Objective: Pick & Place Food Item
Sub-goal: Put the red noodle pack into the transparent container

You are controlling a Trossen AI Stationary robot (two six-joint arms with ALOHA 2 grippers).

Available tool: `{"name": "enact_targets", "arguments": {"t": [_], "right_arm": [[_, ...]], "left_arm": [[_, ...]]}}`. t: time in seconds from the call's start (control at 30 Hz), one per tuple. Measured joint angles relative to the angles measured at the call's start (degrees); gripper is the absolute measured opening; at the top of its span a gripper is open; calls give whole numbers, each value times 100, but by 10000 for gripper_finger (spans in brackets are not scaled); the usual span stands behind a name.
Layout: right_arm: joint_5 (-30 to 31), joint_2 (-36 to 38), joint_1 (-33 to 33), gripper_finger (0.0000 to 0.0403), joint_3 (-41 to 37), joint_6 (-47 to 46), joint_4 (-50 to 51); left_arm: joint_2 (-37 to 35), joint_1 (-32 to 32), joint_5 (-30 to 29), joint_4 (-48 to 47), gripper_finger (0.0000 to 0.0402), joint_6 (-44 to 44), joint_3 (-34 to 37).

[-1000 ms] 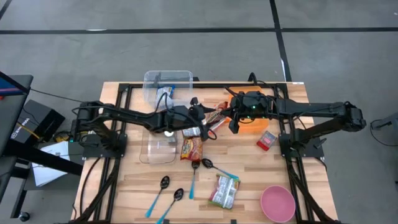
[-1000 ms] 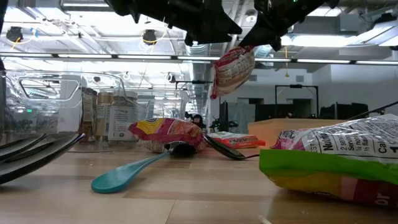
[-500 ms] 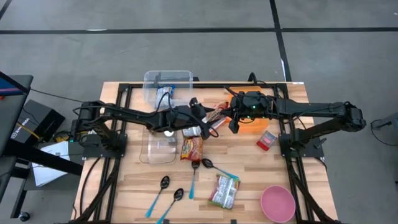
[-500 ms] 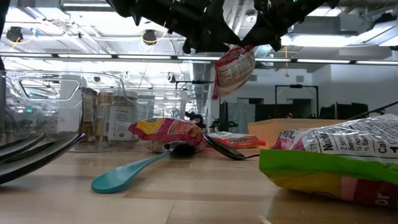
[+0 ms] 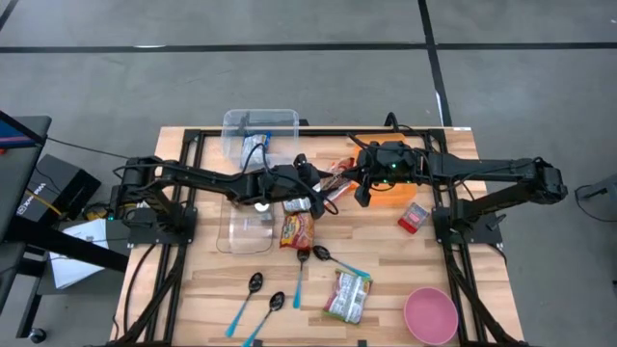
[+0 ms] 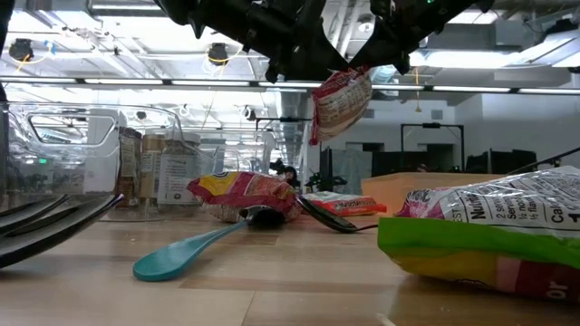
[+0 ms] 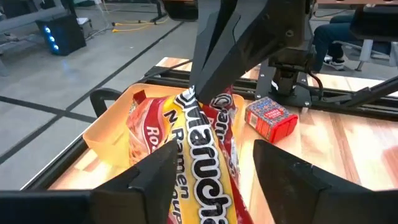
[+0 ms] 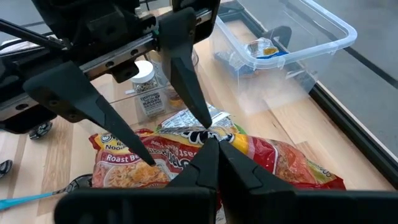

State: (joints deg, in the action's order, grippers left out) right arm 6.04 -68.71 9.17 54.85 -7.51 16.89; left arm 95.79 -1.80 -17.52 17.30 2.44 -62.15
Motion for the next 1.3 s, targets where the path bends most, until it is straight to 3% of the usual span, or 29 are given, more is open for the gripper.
{"name": "enact_targets", "arguments": {"t": [0.43,0.63,0.83,1.1,1.3], "right_arm": [[0,0,-2,0,-2,0,-23],[-14,2,-91,0,-2,0,69],[-18,4,-403,0,-4,23,411],[-102,66,-734,0,-4,703,327],[-478,105,-654,0,-2,1054,92]], "left_arm": [[0,-1,-4,2,89,300,0],[0,33,-4,2,71,297,0],[-134,48,70,-63,94,299,0],[-700,-192,1955,-1192,168,253,10],[-850,-374,2467,-1325,222,-111,4]]}}
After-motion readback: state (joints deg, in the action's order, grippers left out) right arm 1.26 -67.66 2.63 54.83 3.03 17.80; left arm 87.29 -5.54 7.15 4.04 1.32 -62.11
